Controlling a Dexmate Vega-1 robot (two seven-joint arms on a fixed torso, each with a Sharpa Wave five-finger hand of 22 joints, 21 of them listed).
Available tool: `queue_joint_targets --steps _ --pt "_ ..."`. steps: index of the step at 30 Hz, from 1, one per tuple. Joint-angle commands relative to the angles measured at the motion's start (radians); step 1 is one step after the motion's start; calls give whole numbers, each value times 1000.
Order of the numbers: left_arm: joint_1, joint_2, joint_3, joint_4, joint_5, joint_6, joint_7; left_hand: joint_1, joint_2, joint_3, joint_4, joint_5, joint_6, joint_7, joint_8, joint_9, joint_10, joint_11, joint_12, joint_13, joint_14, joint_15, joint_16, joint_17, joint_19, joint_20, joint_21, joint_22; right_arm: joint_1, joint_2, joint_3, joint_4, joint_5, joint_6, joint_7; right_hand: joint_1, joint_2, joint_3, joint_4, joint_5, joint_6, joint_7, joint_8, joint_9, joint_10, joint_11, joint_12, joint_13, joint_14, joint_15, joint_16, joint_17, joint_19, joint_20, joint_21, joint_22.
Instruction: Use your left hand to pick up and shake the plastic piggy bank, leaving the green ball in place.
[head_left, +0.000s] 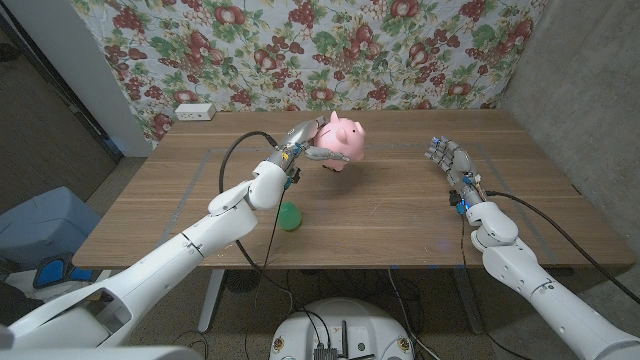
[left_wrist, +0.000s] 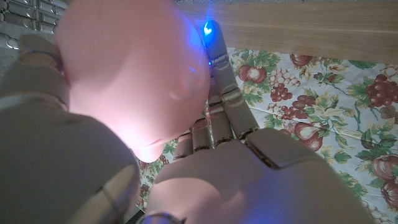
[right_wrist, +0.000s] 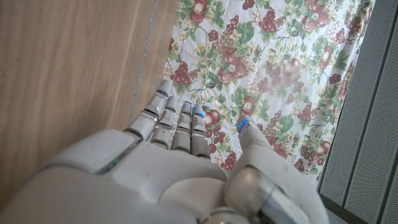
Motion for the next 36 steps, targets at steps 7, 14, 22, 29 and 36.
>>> queue_joint_targets --steps 7,14,22,29,36 --pt "23 -3 -27 -6 -36 -9 76 525 507 1 2 7 471 -149 29 3 396 -274 -4 40 361 -409 -1 6 -25 -90 18 4 16 -4 -2 11 7 -4 17 -4 -5 7 2 -1 9 -2 3 5 3 3 5 2 6 -1 -1 0 9 -5 -4 4" --pt "18 -13 -38 15 -63 -40 95 524 506 0 2 9 471 -151 29 3 400 -275 -8 40 362 -409 0 9 -28 -91 27 3 28 4 -4 25 16 -12 21 -3 -4 8 1 0 9 -2 3 5 4 4 5 2 7 -1 -1 0 10 -5 -5 4" --pt "21 -22 -50 27 -93 -49 110 523 505 -1 2 11 472 -150 30 3 401 -275 -12 42 364 -409 -1 11 -33 -91 37 2 56 10 -16 53 16 -20 38 -2 -4 8 1 0 10 -2 3 5 4 2 5 2 8 -2 -1 0 9 -5 -7 4" --pt "27 -36 -62 48 -121 -74 138 522 505 -1 2 13 472 -152 30 3 405 -275 -14 45 365 -409 -1 12 -37 -92 46 1 71 17 -19 70 16 -17 43 -2 -4 9 0 0 10 -2 3 5 4 0 5 2 8 -1 -1 0 10 -4 -9 4" --pt "24 -54 -73 84 -151 -130 170 521 503 -1 1 14 472 -153 30 4 407 -277 -17 47 365 -409 -2 14 -40 -92 54 -1 69 15 -17 66 12 -17 33 -2 -4 9 0 0 9 -3 3 5 4 2 5 2 8 -1 -2 0 10 -4 -10 4"
